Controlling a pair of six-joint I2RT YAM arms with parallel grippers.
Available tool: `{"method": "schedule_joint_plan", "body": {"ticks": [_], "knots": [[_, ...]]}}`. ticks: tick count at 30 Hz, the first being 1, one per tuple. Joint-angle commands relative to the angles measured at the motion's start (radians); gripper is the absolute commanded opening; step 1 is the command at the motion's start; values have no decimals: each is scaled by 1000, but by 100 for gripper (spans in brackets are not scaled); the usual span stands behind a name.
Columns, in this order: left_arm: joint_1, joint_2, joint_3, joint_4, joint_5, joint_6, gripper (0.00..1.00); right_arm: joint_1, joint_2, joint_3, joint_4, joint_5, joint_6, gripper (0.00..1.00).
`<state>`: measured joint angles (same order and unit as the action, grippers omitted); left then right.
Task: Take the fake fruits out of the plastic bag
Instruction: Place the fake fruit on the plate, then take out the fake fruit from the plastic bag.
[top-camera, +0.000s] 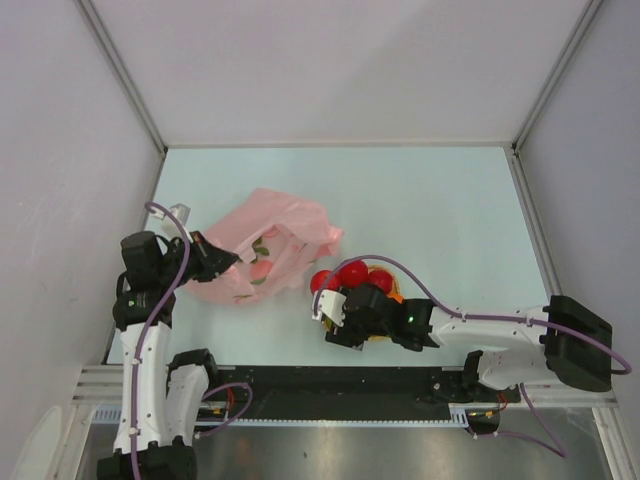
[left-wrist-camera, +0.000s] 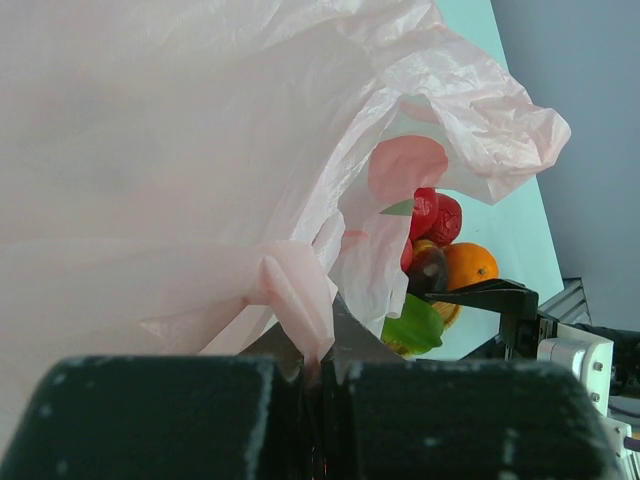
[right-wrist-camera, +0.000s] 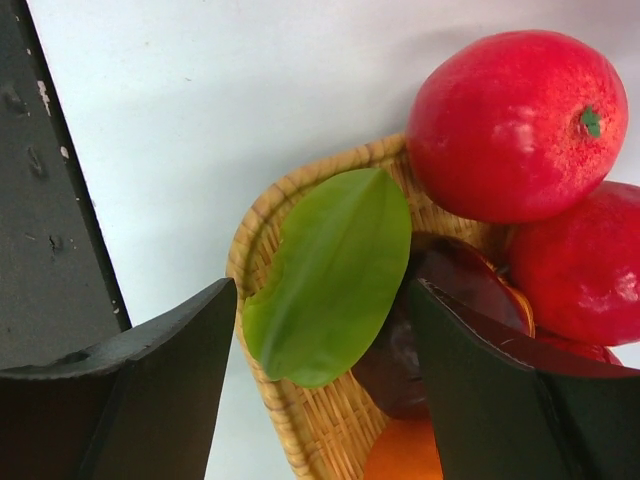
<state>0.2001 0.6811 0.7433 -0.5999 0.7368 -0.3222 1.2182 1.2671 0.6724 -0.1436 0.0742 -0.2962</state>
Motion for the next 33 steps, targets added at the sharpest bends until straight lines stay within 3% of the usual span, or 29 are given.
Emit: {"method": "schedule_joint_plan", "body": {"ticks": [1, 12, 19, 26, 33], "knots": [[-5, -5, 22, 29, 23, -17, 0, 4, -26, 4, -11, 26, 9, 74], [-4, -2, 8, 34, 24, -23, 0, 4, -124, 101, -166, -14, -41, 74], [-5, 9, 93, -39, 18, 3, 0, -58, -94, 272, -5, -17, -90, 76], [-4, -2, 233, -219, 36, 103, 0, -137, 148, 443, 254, -63, 15, 63], [-5, -3, 352, -434, 75, 215, 0, -146, 424, 553, 352, -168, 104, 55]]}}
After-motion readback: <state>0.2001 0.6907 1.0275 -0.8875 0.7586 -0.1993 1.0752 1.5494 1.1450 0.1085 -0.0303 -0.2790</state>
